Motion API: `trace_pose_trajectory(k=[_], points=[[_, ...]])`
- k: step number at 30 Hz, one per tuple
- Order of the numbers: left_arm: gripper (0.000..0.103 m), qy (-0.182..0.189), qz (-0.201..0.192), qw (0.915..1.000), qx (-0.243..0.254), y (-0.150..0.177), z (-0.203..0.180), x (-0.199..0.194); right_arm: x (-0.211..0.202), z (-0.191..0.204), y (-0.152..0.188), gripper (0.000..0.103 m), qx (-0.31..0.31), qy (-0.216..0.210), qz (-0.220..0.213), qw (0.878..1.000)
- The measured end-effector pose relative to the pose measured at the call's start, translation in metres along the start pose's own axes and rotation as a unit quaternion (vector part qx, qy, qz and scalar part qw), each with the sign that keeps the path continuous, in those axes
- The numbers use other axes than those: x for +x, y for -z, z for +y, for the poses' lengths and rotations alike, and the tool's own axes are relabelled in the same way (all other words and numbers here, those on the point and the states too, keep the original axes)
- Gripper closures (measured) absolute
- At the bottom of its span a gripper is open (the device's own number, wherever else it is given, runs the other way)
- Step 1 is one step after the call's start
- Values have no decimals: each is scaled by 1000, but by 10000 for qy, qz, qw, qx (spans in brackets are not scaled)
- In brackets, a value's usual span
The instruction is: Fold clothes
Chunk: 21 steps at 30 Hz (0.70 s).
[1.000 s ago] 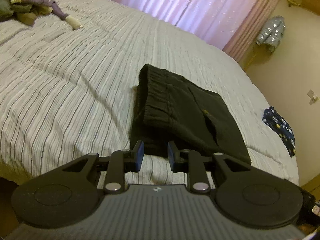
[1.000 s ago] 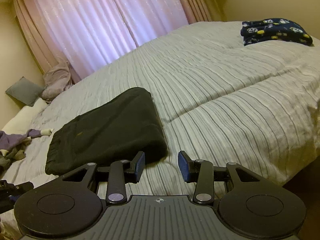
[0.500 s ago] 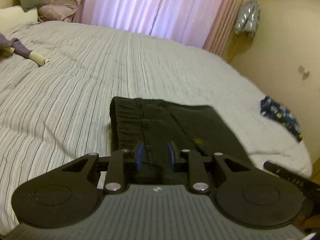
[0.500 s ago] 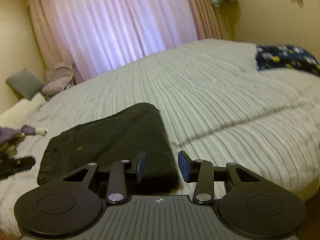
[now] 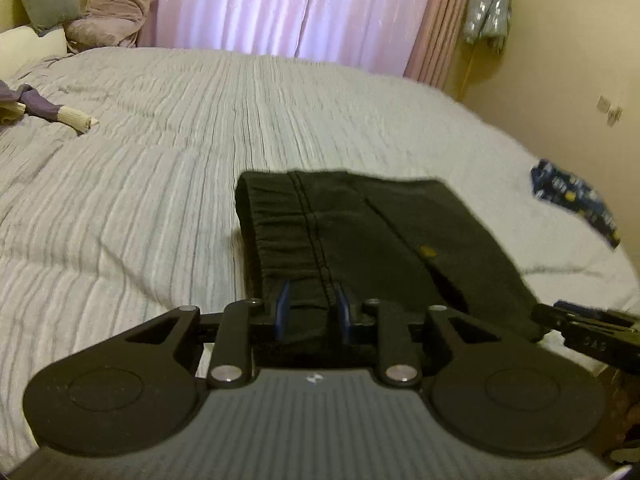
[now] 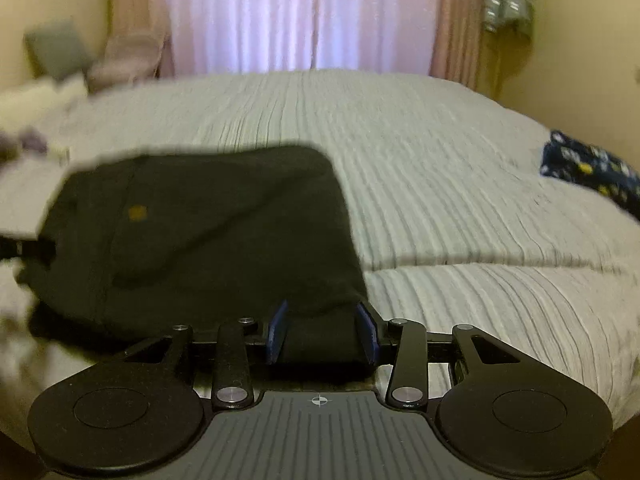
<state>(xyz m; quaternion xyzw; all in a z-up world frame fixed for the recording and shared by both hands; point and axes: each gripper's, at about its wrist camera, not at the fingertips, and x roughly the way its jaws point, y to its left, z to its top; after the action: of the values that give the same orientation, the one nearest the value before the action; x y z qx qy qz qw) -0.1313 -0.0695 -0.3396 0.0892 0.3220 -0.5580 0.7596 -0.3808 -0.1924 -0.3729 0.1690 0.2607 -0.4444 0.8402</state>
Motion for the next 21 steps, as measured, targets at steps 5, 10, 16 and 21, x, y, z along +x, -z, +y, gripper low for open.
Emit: trace_pose_trajectory(k=[5, 10, 16, 21], points=[[82, 297, 43, 9992, -254, -7, 19, -10, -25, -27, 5, 62, 906, -341, -69, 9953], [82, 517, 119, 9985, -121, -31, 25, 10, -20, -41, -3, 62, 1376, -309, 24, 9900], [82, 761, 254, 9965, 214, -80, 20, 57, 14, -48, -36, 62, 1440, -355, -112, 9889], [82, 821, 858, 9920, 431, -131, 3, 106, 46, -54, -67, 62, 1742, -353, 309, 9836]])
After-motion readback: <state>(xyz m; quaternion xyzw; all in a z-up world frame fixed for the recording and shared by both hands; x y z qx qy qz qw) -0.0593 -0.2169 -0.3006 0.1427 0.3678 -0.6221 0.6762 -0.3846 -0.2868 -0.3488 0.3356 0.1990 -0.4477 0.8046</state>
